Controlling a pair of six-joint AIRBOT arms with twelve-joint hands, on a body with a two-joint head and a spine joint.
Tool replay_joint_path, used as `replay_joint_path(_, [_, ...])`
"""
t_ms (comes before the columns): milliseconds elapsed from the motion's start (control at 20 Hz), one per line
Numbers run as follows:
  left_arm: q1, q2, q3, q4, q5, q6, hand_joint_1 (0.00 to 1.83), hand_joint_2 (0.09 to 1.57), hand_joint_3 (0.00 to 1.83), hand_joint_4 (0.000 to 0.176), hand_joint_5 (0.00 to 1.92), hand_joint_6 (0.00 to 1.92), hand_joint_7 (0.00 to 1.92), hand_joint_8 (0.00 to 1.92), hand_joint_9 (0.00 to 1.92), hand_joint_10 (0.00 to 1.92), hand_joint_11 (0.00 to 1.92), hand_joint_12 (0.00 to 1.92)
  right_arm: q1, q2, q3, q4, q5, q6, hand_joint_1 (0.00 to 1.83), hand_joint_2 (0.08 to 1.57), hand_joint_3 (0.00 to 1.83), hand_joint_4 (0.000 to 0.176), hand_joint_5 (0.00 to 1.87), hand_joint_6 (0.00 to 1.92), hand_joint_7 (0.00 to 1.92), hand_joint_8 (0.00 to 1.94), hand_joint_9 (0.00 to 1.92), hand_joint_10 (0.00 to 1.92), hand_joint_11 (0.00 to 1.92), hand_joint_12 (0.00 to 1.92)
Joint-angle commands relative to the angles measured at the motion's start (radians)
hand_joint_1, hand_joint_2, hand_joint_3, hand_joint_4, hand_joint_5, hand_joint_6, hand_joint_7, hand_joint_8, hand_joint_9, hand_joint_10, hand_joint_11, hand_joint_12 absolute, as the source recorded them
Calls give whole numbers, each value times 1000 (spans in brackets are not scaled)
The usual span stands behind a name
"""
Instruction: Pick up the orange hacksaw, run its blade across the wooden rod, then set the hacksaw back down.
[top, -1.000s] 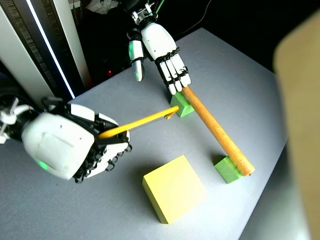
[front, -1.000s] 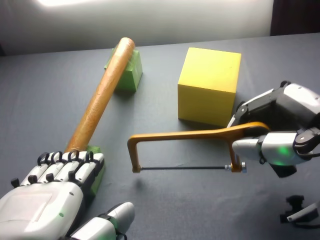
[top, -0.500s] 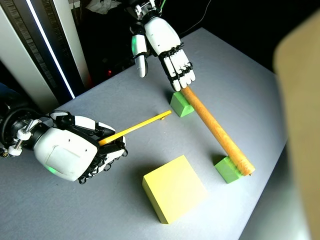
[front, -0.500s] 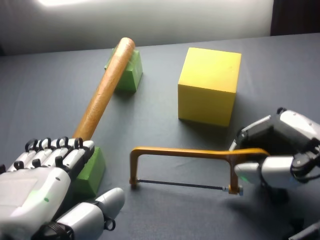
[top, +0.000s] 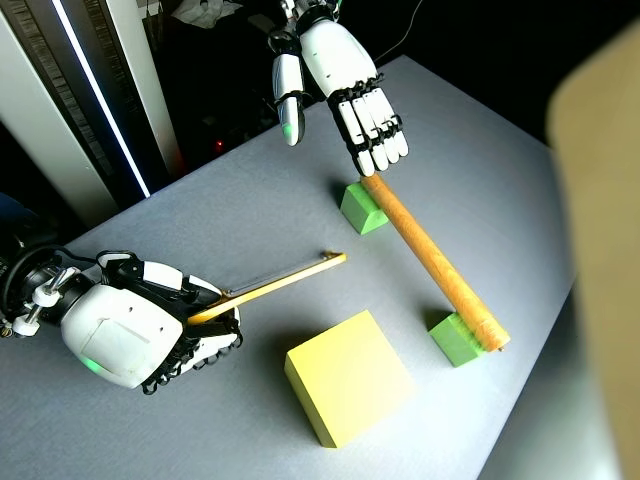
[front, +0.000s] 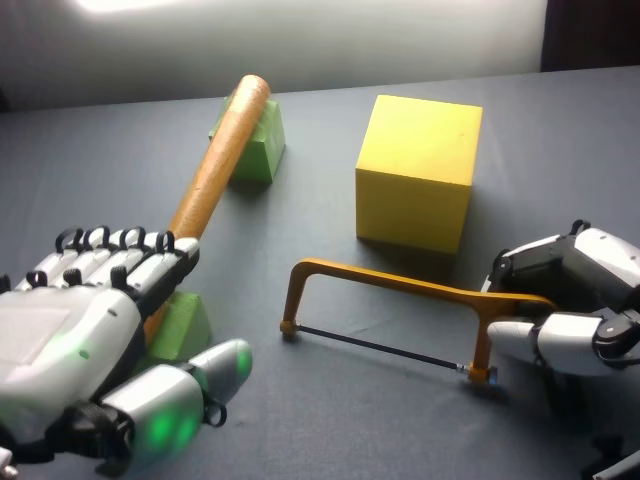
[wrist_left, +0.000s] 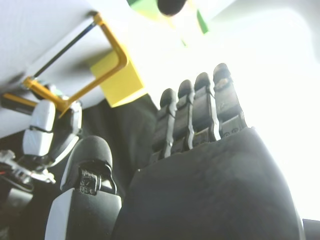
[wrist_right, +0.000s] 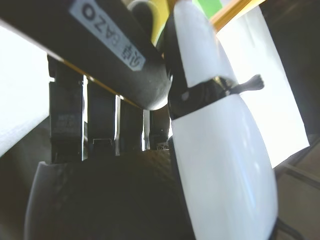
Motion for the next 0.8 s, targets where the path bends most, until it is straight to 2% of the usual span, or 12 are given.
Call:
replay_joint_path(0, [-20, 13, 1, 75, -53, 3, 0, 1338, 0, 0, 135, 12, 95, 12, 53, 14, 15, 7, -3, 1, 5, -24, 70, 1, 986, 1103, 0, 0, 557, 143, 699, 10, 717, 0, 473, 567])
replay_joint_path(50, [-29, 21, 1, 77, -37, 6, 0, 1344, 3, 0, 160, 18, 116, 16, 71, 17, 32, 16, -4, 1, 5, -24, 70, 1, 945, 1114, 1, 0, 489, 0, 601, 1, 606, 0, 304, 697])
replay_joint_path(200, [-77, 52, 1, 82, 38, 25, 0, 1337, 0, 0, 112, 0, 77, 0, 45, 3, 12, 10, -12, 2, 4, -34, 72, 1, 930, 1107, 0, 0, 393, 0, 504, 0, 504, 0, 223, 666])
replay_joint_path(400, [-148, 78, 4, 83, 125, 67, 0, 1335, 0, 0, 121, 3, 93, 7, 45, 2, 0, 0, -14, 12, -8, -47, 87, -1, 927, 1084, 0, 0, 389, 4, 469, 1, 472, 0, 218, 673])
replay_joint_path(500, [-183, 86, 8, 83, 172, 89, 0, 1331, 0, 0, 111, 0, 74, 1, 27, 0, 0, 0, -14, 28, -25, -50, 96, -1, 985, 1074, 0, 0, 417, 12, 496, 11, 494, 8, 221, 682])
replay_joint_path(600, [-220, 90, 17, 82, 203, 104, 0, 1335, 0, 0, 119, 4, 79, 4, 27, 2, 0, 0, -16, 58, -44, -72, 122, -1, 1006, 1071, 0, 0, 425, 3, 510, 3, 507, 5, 211, 717])
replay_joint_path(750, [-245, 90, 27, 53, 216, 125, 0, 1346, 1, 0, 175, 6, 137, 4, 89, 8, 48, 39, -27, 138, -79, -144, 153, 16, 896, 1105, 3, 0, 482, 7, 559, 7, 548, 8, 245, 723])
